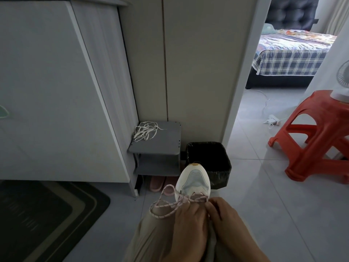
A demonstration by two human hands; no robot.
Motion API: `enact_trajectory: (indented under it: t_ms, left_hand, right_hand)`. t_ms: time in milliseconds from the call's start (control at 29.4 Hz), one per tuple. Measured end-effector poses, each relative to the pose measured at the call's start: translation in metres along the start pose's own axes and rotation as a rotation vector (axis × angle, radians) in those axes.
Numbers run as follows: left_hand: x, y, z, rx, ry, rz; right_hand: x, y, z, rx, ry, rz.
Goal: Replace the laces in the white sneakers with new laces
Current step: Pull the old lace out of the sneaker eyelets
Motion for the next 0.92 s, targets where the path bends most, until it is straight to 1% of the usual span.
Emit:
enact_trajectory:
  t_ms: [34, 68, 136, 204, 272, 340, 374, 442, 510, 544, 613, 681, 715, 749, 817, 851, 919]
  left_hand:
    - [0.000, -0.003, -0.001, 0.038, -0.024, 0.043]
    - [-0.007, -0.008, -0.006, 0.135, -0.026, 0.097]
    - [-0.013, -0.025, -0.011, 0.252, 0.064, 0.213]
    - [-0.022, -0.043, -0.021, 0.285, 0.059, 0.259]
    - [-0.037, -0.050, -0.025, 0.223, 0.046, 0.193]
    - [-0.051, -0.049, -0.026, 0.135, 0.062, 0.077]
    - [-0.055, -0.050, -0.027, 0.089, 0.075, 0.046]
    - [-0.057, -0.052, -0.032, 0.042, 0.124, 0.058]
    - [-0.049, -0.058, -0.042, 0.068, 0.162, 0.087]
    - [-0.044, -0.059, -0.051, 0.080, 0.144, 0.095]
    - [-0.035, -0.061, -0.074, 0.151, 0.053, 0.100]
    - [-0.032, -0.064, -0.105, 0.244, -0.137, 0.093]
    - [-0.031, -0.066, -0.119, 0.235, -0.238, 0.072]
    - [-0.029, -0.068, -0.128, 0.225, -0.299, 0.071]
    - [-0.028, -0.072, -0.125, 0.215, -0.299, 0.099]
    - [-0.028, -0.074, -0.113, 0.254, -0.281, 0.071]
    - [-0.026, -0.074, -0.077, 0.352, -0.220, -0.080]
  right_hand:
    - [0.002, -0.002, -0.002, -0.005, 0.014, 0.023]
    - [0.003, -0.004, -0.006, -0.018, 0.036, 0.028]
    - [0.002, -0.005, -0.006, -0.032, 0.033, 0.047]
    - [0.001, -0.004, -0.006, -0.009, 0.070, 0.040]
    - [0.001, -0.001, -0.008, 0.037, 0.092, 0.017]
    - [0.002, 0.002, -0.009, 0.082, 0.093, -0.006]
    - [0.002, 0.002, -0.011, 0.103, 0.093, -0.002]
    - [0.002, 0.000, -0.010, 0.141, 0.076, 0.009]
    - [0.005, -0.004, -0.011, 0.132, 0.071, 0.016]
    - [0.005, -0.006, -0.011, 0.110, 0.074, 0.025]
    - [0.007, -0.009, -0.008, 0.081, 0.070, 0.050]
    - [0.009, -0.007, -0.006, 0.124, 0.032, 0.056]
    - [0.010, -0.006, -0.007, 0.149, -0.008, 0.055]
    - [0.012, -0.005, -0.008, 0.170, -0.047, 0.061]
    - [0.013, -0.004, -0.009, 0.199, -0.097, 0.071]
    - [0.013, -0.003, -0.010, 0.187, -0.086, 0.068]
    - [0.011, -0.001, -0.014, 0.164, -0.082, 0.053]
Point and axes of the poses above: each hand's wrist, its own x-axis away from the middle knuckle, its own y-axis out of the palm, z = x × y, the point moved 3 cm from there along -x, towards the middle knuckle, and after that the axes turned 13 degrees about -x, right-handed, at the moved point
